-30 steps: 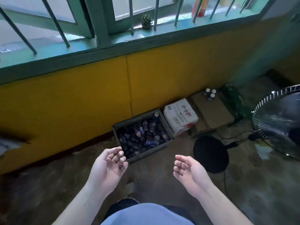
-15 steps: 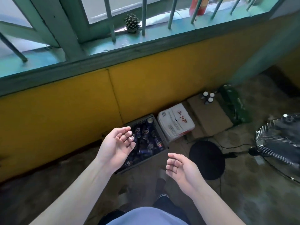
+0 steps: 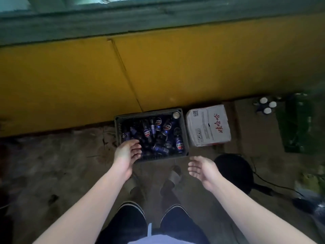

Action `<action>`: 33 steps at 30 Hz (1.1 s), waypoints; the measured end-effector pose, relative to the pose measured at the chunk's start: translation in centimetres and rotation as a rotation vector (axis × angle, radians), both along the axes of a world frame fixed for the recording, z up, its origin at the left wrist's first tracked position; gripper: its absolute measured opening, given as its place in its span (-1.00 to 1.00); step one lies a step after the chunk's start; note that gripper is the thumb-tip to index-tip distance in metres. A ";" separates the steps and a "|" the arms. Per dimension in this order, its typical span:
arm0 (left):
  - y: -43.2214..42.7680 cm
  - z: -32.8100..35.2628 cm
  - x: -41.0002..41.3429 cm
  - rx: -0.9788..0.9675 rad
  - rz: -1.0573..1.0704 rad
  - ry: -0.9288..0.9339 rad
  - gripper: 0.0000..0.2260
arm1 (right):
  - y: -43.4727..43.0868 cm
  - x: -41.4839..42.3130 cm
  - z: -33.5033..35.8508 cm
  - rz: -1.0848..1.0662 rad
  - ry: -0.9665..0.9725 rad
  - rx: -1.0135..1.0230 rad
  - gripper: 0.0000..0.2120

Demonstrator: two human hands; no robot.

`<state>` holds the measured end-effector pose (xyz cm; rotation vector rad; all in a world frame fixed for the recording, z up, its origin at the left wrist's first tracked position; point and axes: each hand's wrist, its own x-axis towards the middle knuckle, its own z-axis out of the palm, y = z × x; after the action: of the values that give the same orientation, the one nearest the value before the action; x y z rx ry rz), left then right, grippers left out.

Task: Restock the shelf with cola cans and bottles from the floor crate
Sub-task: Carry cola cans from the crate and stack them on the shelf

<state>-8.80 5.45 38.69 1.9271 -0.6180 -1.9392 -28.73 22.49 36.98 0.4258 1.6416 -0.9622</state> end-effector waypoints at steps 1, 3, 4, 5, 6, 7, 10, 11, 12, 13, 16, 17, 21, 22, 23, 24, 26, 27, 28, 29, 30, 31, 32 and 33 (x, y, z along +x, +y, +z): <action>0.1 -1.6 0.0 -0.007 -0.056 -0.024 -0.84 | -0.8 -0.3 -1.1 0.052 0.029 0.015 -0.82; 0.3 -5.1 0.2 -0.014 -0.177 -0.070 -0.82 | -2.6 -0.5 -3.4 0.189 0.093 0.033 -0.82; 0.4 -7.1 0.3 -0.016 -0.241 -0.100 -0.82 | -3.2 -0.4 -5.1 0.252 0.125 0.029 -0.83; 0.3 -9.4 0.3 -0.024 -0.311 -0.122 -0.82 | -3.9 -0.3 -7.1 0.305 0.162 0.020 -0.84; 0.4 -11.7 0.4 -0.028 -0.374 -0.138 -0.82 | -4.3 -0.2 -9.2 0.348 0.186 0.014 -0.83; 0.6 -14.4 0.7 -0.015 -0.420 -0.142 -0.83 | -4.5 0.1 -11.6 0.391 0.202 0.016 -0.82; 0.5 -22.0 0.9 0.019 -0.521 -0.170 -0.87 | -5.0 0.6 -18.5 0.468 0.238 0.031 -0.77; 0.3 -24.9 0.9 0.005 -0.566 -0.196 -0.90 | -5.2 0.5 -21.1 0.459 0.253 0.044 -0.76; -0.1 -27.6 0.7 -0.017 -0.622 -0.231 -0.94 | -5.3 0.4 -24.4 0.448 0.277 0.050 -0.75; -0.4 -30.3 0.4 -0.040 -0.667 -0.264 -0.94 | -5.6 0.4 -27.4 0.480 0.314 0.082 -0.75; -1.0 -37.5 -0.9 -0.090 -0.785 -0.325 -0.67 | -6.7 0.1 -34.5 0.613 0.391 0.145 -0.89; -1.0 -40.0 -1.2 -0.089 -0.830 -0.340 -0.57 | -7.0 0.1 -36.4 0.668 0.392 0.174 -0.93; -0.3 -46.8 -2.3 -0.004 -0.928 -0.400 -0.18 | -7.9 0.2 -44.0 0.766 0.407 0.165 -0.55; 0.0 -47.8 -2.6 0.030 -0.920 -0.392 -0.12 | -8.0 0.4 -45.5 0.778 0.392 0.157 -0.49; 0.3 -48.7 -2.8 0.057 -0.912 -0.380 -0.10 | -8.1 0.6 -46.9 0.774 0.376 0.161 -0.44; 0.5 -49.3 -3.2 0.083 -0.898 -0.371 -0.10 | -8.4 0.7 -48.4 0.755 0.379 0.175 -0.37; 0.7 -50.3 -3.9 0.095 -0.853 -0.372 -0.13 | -9.2 1.0 -50.4 0.687 0.401 0.197 -0.16; 0.7 -50.5 -4.4 0.099 -0.828 -0.381 -0.15 | -9.9 1.2 -50.3 0.642 0.399 0.205 -0.12; 0.7 -50.6 -4.8 0.106 -0.795 -0.397 -0.16 | -10.5 1.3 -50.2 0.611 0.398 0.217 -0.14; 0.6 -50.8 -5.1 0.112 -0.760 -0.418 -0.16 | -10.9 1.4 -50.2 0.601 0.395 0.243 -0.21; 0.7 -51.1 -5.4 0.117 -0.726 -0.436 -0.17 | -11.1 1.4 -50.1 0.607 0.399 0.276 -0.27; 0.8 -51.4 -5.6 0.115 -0.703 -0.446 -0.17 | -11.3 1.4 -50.2 0.620 0.414 0.306 -0.30; 1.0 -51.8 -5.7 0.111 -0.690 -0.453 -0.17 | -11.2 1.2 -50.4 0.629 0.434 0.324 -0.30; 1.1 -51.8 -5.7 0.103 -0.684 -0.453 -0.16 | -11.2 1.1 -50.2 0.632 0.444 0.333 -0.30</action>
<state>-14.54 6.54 -13.15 2.4689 -1.4916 -1.8943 -27.58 11.33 -13.27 -0.1134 2.1644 -0.3123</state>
